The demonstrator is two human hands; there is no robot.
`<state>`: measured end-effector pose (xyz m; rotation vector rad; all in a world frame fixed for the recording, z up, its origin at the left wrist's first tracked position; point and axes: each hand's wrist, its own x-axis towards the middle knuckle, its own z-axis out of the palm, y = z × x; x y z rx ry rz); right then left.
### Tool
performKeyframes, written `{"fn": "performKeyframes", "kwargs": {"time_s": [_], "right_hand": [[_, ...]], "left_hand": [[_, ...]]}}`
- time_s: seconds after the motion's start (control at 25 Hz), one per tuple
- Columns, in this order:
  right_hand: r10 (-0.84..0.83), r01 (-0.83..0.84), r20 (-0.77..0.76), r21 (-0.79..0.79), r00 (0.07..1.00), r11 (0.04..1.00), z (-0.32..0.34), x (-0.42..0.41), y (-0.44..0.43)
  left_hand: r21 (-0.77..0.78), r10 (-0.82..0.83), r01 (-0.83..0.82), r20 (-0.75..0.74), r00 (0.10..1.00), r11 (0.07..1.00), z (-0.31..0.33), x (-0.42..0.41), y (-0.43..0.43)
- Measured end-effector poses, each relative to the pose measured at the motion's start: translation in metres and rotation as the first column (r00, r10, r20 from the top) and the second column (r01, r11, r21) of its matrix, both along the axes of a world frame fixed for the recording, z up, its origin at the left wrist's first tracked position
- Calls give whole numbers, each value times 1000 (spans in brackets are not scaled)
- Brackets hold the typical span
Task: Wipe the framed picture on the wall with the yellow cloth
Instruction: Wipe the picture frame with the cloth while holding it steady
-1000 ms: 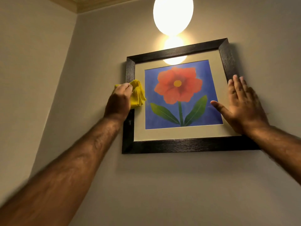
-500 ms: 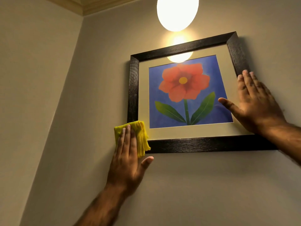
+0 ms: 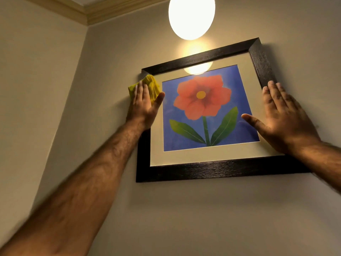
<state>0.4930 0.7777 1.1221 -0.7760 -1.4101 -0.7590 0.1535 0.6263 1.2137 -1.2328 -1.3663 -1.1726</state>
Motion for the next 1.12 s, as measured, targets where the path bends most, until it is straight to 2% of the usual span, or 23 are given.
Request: {"fn": "performKeyframes", "kwargs": {"time_s": [0.08,0.2,0.44,0.6,0.68,0.76,0.84,1.0,1.12], "right_hand": [[-9,9,-3,0,1000,1000,0,0,0],[-19,19,-7,-1,1000,1000,-1,0,1],[-5,5,-8,-8,1000,1000,-1,-1,-2],[1,-1,-12,-18,1000,1000,-2,-1,-3],[-1,1,-14,-10,1000,1000,-2,0,-2],[1,-1,-5,-9,1000,1000,-1,1,-1],[-1,1,-7,-6,1000,1000,-2,0,0],[-13,13,-7,-7,1000,1000,-3,-1,-2],[-28,28,-15,4,1000,1000,-2,-1,-3]], "left_hand": [[-14,3,-3,-15,1000,1000,13,-3,-1],[-32,7,-9,-61,998,999,-5,-10,-4],[-83,14,-27,-158,987,996,-124,-25,-5],[-141,1,-22,-149,989,990,-222,-27,-12],[-185,0,-25,-134,991,982,-249,-28,-16],[-208,17,-42,-121,993,977,-241,-28,-19],[-195,43,-64,-113,993,979,-208,-25,-19],[-140,73,-85,-83,994,987,-97,-15,-14],[-161,106,-112,-45,993,981,-11,-8,-14]]}}
